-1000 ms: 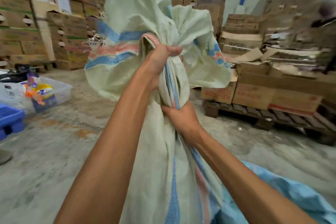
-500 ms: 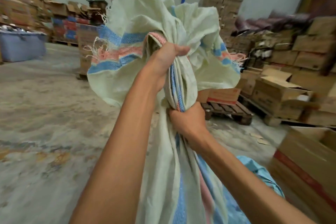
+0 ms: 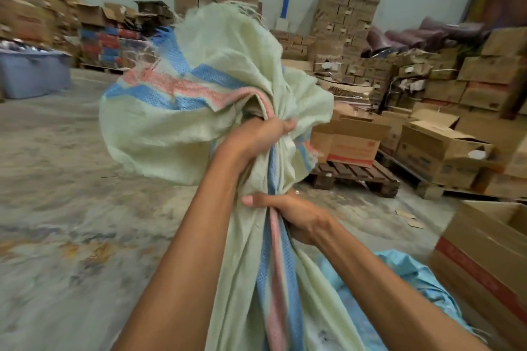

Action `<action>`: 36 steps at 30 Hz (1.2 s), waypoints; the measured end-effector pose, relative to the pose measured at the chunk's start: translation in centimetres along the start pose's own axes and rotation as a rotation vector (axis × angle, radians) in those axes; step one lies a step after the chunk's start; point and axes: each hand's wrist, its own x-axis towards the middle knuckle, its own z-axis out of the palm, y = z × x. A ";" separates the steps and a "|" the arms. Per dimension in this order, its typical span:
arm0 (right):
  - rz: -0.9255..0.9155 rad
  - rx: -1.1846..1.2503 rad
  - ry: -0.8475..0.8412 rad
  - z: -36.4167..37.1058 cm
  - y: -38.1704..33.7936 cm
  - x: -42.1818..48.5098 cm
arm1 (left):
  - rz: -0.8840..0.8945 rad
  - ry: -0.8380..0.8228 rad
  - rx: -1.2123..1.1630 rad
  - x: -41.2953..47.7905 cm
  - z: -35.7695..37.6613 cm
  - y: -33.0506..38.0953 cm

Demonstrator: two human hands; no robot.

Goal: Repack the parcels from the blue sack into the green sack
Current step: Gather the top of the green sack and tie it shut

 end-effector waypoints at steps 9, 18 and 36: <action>0.165 0.165 0.304 -2.2 3.1 1.5 | -0.119 -0.264 0.577 -1.9 -3.3 -3.7; 0.039 -0.194 0.394 -2.3 -1.9 0.4 | 0.016 -0.160 -0.006 -4.8 7.0 -12.0; 0.186 -0.380 0.575 -4.7 -8.9 -5.9 | -0.057 0.053 -0.321 -5.7 12.9 -7.3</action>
